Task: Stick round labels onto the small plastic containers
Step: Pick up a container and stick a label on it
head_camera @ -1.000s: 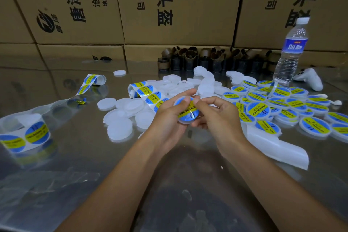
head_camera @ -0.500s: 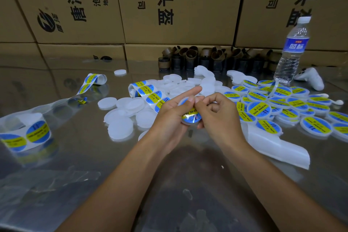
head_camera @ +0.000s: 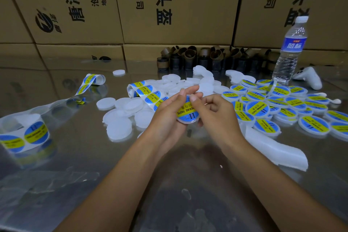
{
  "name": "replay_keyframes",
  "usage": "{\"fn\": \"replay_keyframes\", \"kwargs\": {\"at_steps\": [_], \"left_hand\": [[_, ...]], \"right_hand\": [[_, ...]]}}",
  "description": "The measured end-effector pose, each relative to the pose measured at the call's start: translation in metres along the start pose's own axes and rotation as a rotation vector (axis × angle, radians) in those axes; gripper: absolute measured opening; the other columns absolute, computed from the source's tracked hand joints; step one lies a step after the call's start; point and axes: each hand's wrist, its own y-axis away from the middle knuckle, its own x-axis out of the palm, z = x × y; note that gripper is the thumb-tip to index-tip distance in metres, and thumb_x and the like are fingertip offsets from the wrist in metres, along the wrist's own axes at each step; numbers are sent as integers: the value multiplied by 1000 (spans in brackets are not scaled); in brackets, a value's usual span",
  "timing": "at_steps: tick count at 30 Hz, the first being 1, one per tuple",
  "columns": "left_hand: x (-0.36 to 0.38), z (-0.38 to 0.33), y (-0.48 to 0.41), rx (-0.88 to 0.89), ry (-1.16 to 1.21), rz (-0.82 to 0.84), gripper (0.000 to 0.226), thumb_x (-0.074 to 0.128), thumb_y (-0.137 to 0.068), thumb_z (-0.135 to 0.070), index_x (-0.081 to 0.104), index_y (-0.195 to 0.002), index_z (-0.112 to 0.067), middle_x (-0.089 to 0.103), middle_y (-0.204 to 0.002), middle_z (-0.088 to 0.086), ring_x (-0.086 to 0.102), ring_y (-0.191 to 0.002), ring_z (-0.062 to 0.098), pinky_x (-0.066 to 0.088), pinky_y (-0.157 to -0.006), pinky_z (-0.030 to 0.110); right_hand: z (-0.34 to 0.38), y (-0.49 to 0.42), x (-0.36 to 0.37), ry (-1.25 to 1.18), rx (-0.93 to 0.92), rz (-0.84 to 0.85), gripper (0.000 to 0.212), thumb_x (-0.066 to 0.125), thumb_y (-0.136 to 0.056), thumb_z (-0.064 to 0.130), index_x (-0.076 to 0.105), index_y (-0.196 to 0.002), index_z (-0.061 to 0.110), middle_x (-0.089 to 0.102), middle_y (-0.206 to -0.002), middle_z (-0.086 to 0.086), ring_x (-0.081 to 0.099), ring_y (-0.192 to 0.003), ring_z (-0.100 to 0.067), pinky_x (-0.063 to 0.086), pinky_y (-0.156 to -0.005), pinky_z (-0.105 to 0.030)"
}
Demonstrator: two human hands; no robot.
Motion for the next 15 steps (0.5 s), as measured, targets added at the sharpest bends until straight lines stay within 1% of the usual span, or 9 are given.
{"fn": "replay_keyframes", "kwargs": {"at_steps": [2,3,5,7,9,10,11,13,15], "left_hand": [[0,-1,0,-2,24,-5,28,39,-98,-20,64,-101,-9,74,-88,1,70,-85,14,57,-74,27],[-1,-1,0,0,39,-9,27,39,-98,-20,64,-100,-9,74,-88,1,70,-84,13,58,-74,26],[-1,-1,-1,5,45,-14,27,40,-97,-20,65,-99,-10,74,-89,1,70,-85,12,58,-73,26],[-1,-1,-1,12,-14,-25,25,44,-95,-23,66,-100,-11,74,-93,3,70,-88,14,57,-77,28],[-2,1,0,9,-130,-50,25,50,-92,-25,67,-101,-10,72,-100,8,68,-94,19,54,-87,33],[-3,2,1,2,-186,-65,24,51,-92,-25,68,-101,-9,71,-102,10,67,-96,20,53,-88,32],[-4,4,1,-2,-232,-80,24,52,-93,-24,68,-101,-9,71,-101,11,66,-95,20,52,-86,28],[-5,5,1,2,-295,-105,22,53,-94,-24,69,-102,-10,71,-98,8,64,-92,17,51,-75,20],[-6,5,1,15,-323,-126,22,54,-94,-25,69,-103,-11,70,-95,5,63,-87,13,49,-69,16]], "right_hand": [[4,0,-3,-157,37,82,18,63,-88,25,65,-78,10,64,-57,7,55,-47,2,40,-46,-10],[5,0,-4,-200,42,116,16,60,-90,20,67,-81,9,64,-55,11,55,-48,5,39,-45,-7],[5,0,-4,-232,36,157,16,57,-92,16,68,-85,8,64,-54,14,57,-50,7,40,-46,-6],[6,0,-3,-248,18,145,17,55,-93,16,67,-86,7,64,-53,14,56,-49,8,39,-46,-5],[5,-1,-3,-267,5,84,16,56,-93,16,67,-87,6,63,-51,15,55,-47,7,39,-46,-5],[5,-2,-4,-265,-5,47,15,56,-92,16,67,-85,7,62,-50,15,54,-46,7,39,-46,-5],[5,-3,-5,-255,-16,16,15,57,-92,17,66,-83,9,61,-49,15,54,-45,7,39,-46,-5],[3,-4,-5,-235,-33,-13,14,59,-91,18,65,-80,12,61,-49,14,53,-46,6,40,-47,-6],[2,-4,-5,-203,-48,-13,11,62,-89,19,65,-78,17,62,-55,11,55,-49,4,41,-50,-8]]}}
